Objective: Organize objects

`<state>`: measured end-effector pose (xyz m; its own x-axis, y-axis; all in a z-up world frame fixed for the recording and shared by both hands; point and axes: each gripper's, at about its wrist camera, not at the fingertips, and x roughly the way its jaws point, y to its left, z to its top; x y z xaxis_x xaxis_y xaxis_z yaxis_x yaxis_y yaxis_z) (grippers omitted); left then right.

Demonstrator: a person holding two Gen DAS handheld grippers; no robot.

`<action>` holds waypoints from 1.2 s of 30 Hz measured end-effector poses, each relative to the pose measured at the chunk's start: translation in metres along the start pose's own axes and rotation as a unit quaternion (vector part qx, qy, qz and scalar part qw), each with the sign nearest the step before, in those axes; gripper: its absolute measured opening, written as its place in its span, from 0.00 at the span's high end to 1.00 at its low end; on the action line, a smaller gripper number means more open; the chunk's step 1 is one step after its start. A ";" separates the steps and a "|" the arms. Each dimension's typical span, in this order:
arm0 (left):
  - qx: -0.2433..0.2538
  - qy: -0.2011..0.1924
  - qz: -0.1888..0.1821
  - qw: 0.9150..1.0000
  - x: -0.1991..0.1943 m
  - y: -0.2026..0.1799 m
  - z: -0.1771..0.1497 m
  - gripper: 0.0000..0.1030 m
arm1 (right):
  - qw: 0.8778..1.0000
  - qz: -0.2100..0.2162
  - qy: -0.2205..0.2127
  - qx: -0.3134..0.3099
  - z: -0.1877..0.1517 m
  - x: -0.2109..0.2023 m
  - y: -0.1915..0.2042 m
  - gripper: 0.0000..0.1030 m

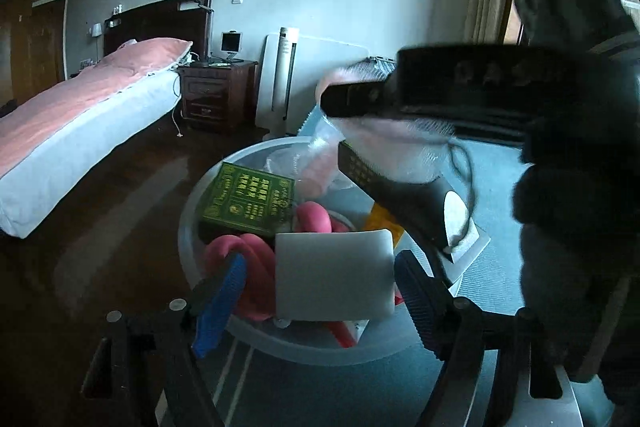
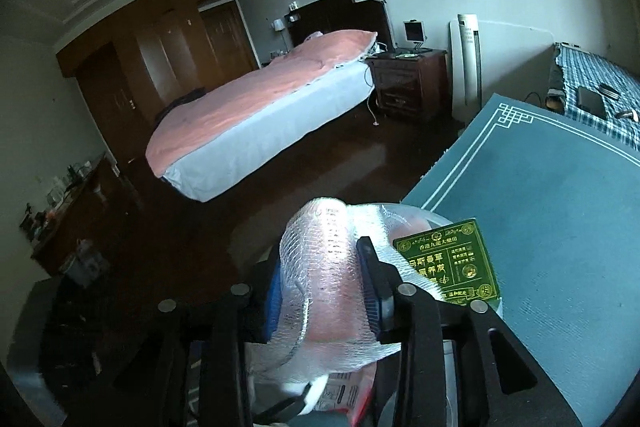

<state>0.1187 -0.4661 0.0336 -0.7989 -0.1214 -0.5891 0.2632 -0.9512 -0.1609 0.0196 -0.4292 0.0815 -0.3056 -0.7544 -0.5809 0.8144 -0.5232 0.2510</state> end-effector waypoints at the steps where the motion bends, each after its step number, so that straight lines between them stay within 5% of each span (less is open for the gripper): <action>1: 0.001 -0.002 0.001 1.000 -0.002 0.000 0.000 0.20 | 1.000 -0.002 0.001 0.001 0.000 0.001 -0.002 0.57; 3: 0.001 -0.004 0.001 1.000 -0.004 0.001 0.000 0.20 | 1.000 -0.003 0.002 0.008 0.001 0.001 -0.004 0.50; 18: 0.002 -0.009 0.010 1.000 -0.010 -0.005 -0.001 0.20 | 0.998 -0.015 -0.043 0.053 -0.014 -0.045 -0.026 0.48; 25: -0.004 -0.030 0.030 0.999 -0.025 -0.005 0.001 0.04 | 0.993 -0.072 -0.068 0.069 -0.043 -0.084 -0.039 0.19; 36: -0.013 -0.051 0.096 0.994 -0.037 -0.008 0.003 0.00 | 0.987 -0.143 -0.068 -0.011 -0.079 -0.109 -0.003 0.00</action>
<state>0.1441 -0.4549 0.0594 -0.7825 -0.3300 -0.5279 0.4291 -0.9003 -0.0732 0.0896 -0.3143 0.0828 -0.5870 -0.6240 -0.5159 0.6955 -0.7148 0.0731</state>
